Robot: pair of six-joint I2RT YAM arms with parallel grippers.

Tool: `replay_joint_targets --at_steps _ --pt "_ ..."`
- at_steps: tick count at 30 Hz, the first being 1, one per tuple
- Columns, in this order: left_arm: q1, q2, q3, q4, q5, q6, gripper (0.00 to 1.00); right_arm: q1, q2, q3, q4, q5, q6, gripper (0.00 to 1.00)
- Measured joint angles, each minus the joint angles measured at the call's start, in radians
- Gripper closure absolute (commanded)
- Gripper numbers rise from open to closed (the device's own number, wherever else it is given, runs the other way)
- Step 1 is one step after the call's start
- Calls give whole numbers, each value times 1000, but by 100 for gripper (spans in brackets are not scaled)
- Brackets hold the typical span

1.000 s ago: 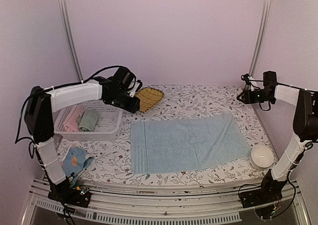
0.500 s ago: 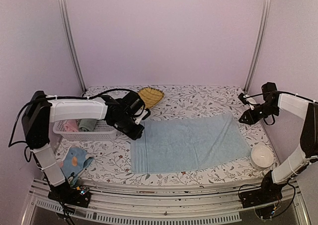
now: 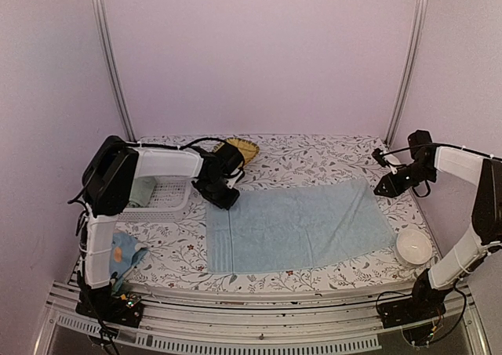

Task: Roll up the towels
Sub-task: Adjust the towel at the center of the board.

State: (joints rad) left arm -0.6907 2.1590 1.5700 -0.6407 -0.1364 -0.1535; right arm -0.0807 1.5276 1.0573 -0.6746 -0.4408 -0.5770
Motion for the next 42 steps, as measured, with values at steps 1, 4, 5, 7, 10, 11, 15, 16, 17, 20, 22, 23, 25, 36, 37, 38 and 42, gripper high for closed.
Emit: replay_joint_targets --at_steps 1,4,5,7,10,11,15,16,17,20,22,23,25,36,37,38,42 --pt "0 11 9 -7 -11 1 100 3 5 -2 0 6 -3 73" --pt "0 37 45 -26 -57 -1 100 12 14 -7 -9 22 -15 73" --pt "3 46 53 -31 -76 -5 100 15 19 -10 -11 26 -20 73" --pt "7 53 62 -37 -109 -21 100 16 31 -10 -17 36 -27 73" --pt "19 55 62 -49 -143 -47 100 18 54 -10 -18 50 -34 73" --pt "24 55 62 -55 -152 -57 100 18 65 -10 -19 59 -35 73" --pt "37 55 62 -73 -174 -81 100 23 101 -10 -20 82 -37 73" --pt "38 55 62 -75 -174 -85 100 26 109 -10 -21 87 -37 73" --pt "38 55 61 -75 -174 -87 100 28 116 -11 -21 90 -37 73" --pt "38 52 61 -76 -169 -87 98 37 132 -11 -20 92 -36 73" --pt "38 49 61 -83 -161 -87 92 44 142 -11 -20 92 -33 73" --pt "35 47 61 -87 -159 -87 88 50 147 -11 -20 92 -29 73" --pt "26 39 62 -100 -151 -85 83 63 150 -11 -23 93 -22 73" --pt "-180 -288 -137 -81 -16 -64 100 95 69 -71 -93 144 -94 75" --pt "-198 -309 -175 -80 0 -69 100 95 72 -79 -96 154 -105 75" --pt "-209 -320 -206 -80 11 -78 100 95 75 -87 -100 161 -118 75" --pt "-247 -335 -348 -89 49 -116 100 95 104 -103 -109 182 -154 76"
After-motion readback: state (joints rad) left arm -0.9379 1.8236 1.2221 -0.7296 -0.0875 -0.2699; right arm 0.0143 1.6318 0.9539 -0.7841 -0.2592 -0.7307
